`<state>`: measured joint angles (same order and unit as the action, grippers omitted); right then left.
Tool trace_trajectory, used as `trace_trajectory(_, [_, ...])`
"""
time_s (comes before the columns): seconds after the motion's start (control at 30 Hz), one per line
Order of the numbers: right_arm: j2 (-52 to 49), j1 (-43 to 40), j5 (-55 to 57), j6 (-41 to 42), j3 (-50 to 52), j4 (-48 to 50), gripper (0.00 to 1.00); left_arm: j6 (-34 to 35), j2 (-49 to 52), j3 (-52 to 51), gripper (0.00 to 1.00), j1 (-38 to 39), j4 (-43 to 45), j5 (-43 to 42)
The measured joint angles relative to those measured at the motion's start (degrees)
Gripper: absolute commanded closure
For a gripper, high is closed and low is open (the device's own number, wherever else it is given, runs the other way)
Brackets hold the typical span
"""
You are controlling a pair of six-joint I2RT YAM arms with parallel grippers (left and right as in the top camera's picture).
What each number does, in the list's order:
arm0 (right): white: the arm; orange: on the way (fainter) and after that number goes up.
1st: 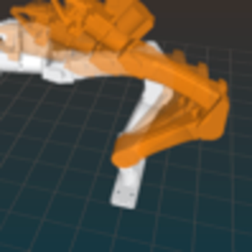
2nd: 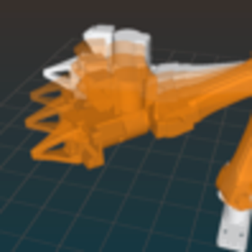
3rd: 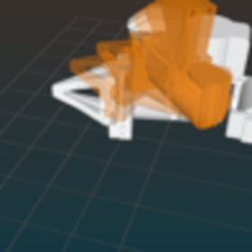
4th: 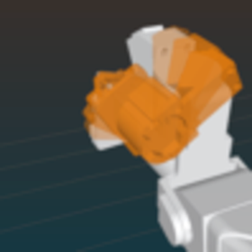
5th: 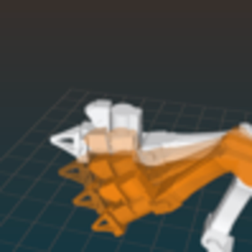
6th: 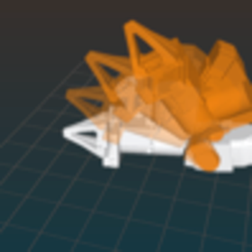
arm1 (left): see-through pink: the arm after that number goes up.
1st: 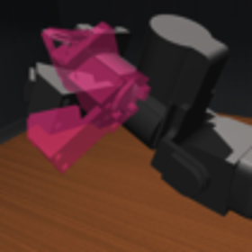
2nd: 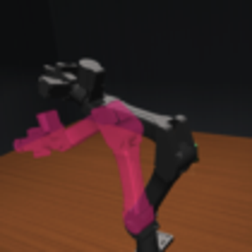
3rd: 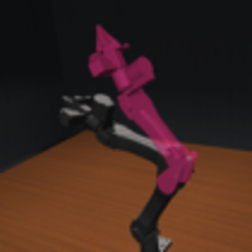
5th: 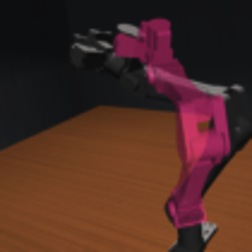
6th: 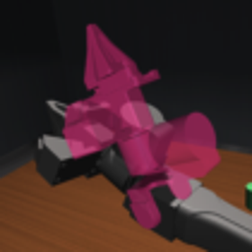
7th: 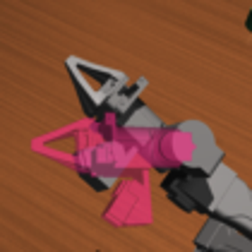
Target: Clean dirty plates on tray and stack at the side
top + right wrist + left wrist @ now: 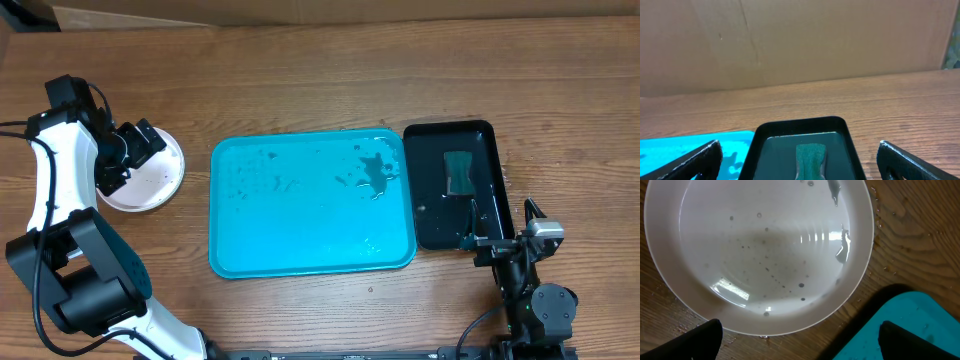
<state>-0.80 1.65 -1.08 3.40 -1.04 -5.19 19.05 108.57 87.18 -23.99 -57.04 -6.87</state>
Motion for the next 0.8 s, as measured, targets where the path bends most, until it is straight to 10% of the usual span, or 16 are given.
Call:
trace_trajectory(0.3, [0.0,0.0,0.0,0.0,0.0,0.0,0.0,0.0,0.0,0.0,0.0,2.0,0.0,0.2])
trace_trajectory(0.8, [0.0,0.0,0.0,0.0,0.0,0.0,0.0,0.0,-21.9,-0.5,0.0,33.8,0.0,-0.4])
